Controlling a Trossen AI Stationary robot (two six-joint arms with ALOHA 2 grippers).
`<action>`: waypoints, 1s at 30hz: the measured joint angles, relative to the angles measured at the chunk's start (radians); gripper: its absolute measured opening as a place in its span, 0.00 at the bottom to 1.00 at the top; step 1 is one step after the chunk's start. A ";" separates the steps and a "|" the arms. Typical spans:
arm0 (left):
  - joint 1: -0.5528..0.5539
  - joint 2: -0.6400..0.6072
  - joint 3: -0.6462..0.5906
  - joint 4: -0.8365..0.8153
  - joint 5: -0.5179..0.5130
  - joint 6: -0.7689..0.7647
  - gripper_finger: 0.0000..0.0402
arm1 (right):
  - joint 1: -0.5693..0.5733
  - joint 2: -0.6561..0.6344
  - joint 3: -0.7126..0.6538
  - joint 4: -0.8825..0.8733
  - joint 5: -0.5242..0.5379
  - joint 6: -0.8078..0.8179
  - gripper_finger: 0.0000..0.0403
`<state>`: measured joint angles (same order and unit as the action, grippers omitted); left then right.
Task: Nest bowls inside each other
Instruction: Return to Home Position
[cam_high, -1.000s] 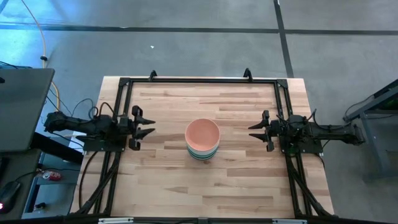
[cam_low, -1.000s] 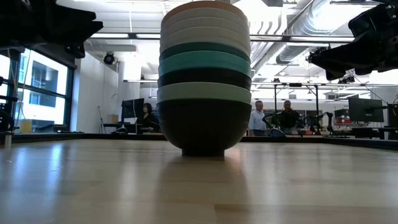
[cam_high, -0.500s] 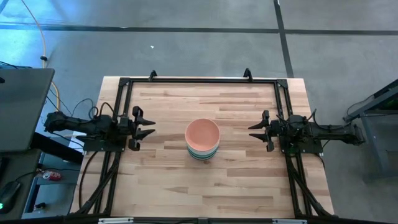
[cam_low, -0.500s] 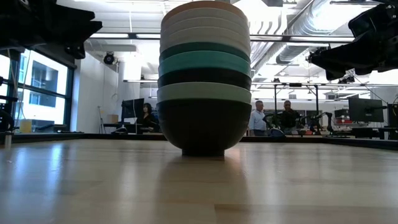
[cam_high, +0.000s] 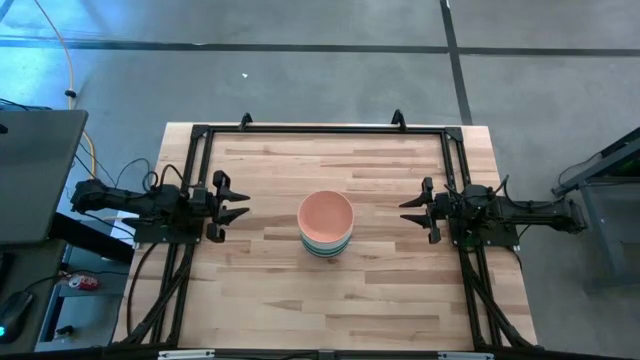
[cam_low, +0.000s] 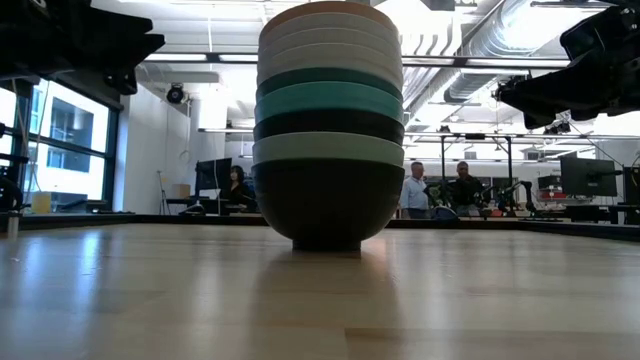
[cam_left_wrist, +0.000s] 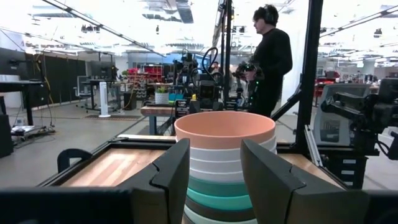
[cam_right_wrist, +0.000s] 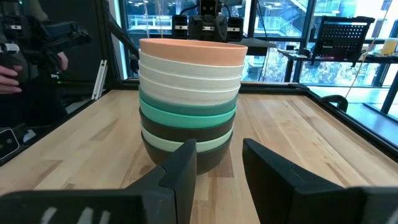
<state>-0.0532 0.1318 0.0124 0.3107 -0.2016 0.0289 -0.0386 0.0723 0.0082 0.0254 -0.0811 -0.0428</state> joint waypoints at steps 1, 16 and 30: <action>0.000 0.000 0.000 0.000 0.000 0.000 0.33 | 0.000 0.000 0.000 0.000 0.000 -0.001 0.31; 0.000 0.000 0.000 -0.053 0.001 0.000 0.33 | 0.000 0.000 0.000 0.000 0.000 0.000 0.31; 0.000 0.000 0.000 -0.053 -0.017 0.000 0.33 | 0.000 0.000 0.000 0.000 0.000 0.000 0.31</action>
<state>-0.0528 0.1318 0.0124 0.2581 -0.2184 0.0292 -0.0385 0.0723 0.0082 0.0254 -0.0809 -0.0425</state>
